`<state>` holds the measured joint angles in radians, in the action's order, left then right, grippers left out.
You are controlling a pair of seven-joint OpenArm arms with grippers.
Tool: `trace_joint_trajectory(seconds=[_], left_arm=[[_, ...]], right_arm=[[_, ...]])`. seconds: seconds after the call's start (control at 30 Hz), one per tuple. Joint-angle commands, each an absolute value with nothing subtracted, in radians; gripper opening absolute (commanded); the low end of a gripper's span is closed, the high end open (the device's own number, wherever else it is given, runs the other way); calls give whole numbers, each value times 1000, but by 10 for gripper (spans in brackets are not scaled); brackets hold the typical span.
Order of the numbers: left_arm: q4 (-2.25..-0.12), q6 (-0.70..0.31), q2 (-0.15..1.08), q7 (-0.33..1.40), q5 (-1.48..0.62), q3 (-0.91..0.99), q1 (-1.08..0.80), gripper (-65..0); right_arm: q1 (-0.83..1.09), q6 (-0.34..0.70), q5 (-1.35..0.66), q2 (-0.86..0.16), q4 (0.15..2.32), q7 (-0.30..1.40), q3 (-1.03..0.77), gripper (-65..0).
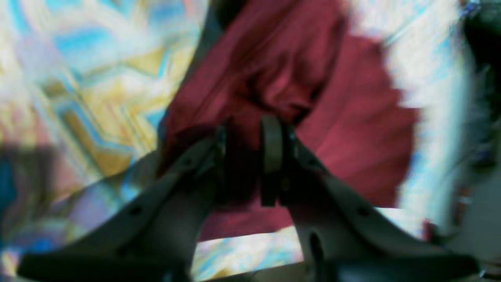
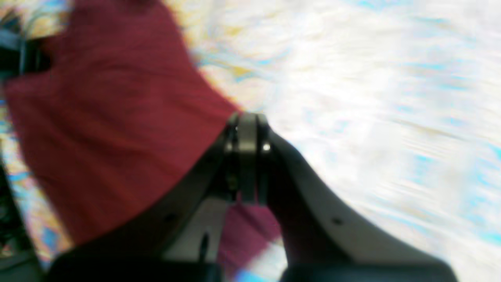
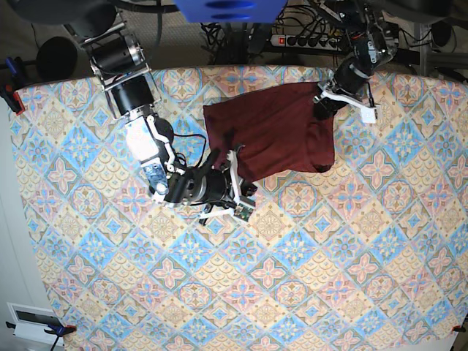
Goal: Layout the t-shirt on the table in an organized manner, then fold the t-shirt properly
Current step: 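Grasp the maroon bundle's edges with both grippers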
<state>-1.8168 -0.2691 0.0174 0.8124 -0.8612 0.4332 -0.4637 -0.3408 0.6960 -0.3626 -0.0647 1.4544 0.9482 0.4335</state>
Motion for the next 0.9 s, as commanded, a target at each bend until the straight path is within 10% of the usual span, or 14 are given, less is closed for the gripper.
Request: trace_joint_trajectory(seconds=[0.0, 0.87], left_arm=[[-1862, -286, 27, 800, -911, 430, -461, -544], [-1791, -282, 56, 851, -455, 36, -438, -623]], right_arm=[[-369, 698, -377, -45, 1455, 928, 430, -649], [-501, 698, -53, 35, 1043, 862, 544, -649]])
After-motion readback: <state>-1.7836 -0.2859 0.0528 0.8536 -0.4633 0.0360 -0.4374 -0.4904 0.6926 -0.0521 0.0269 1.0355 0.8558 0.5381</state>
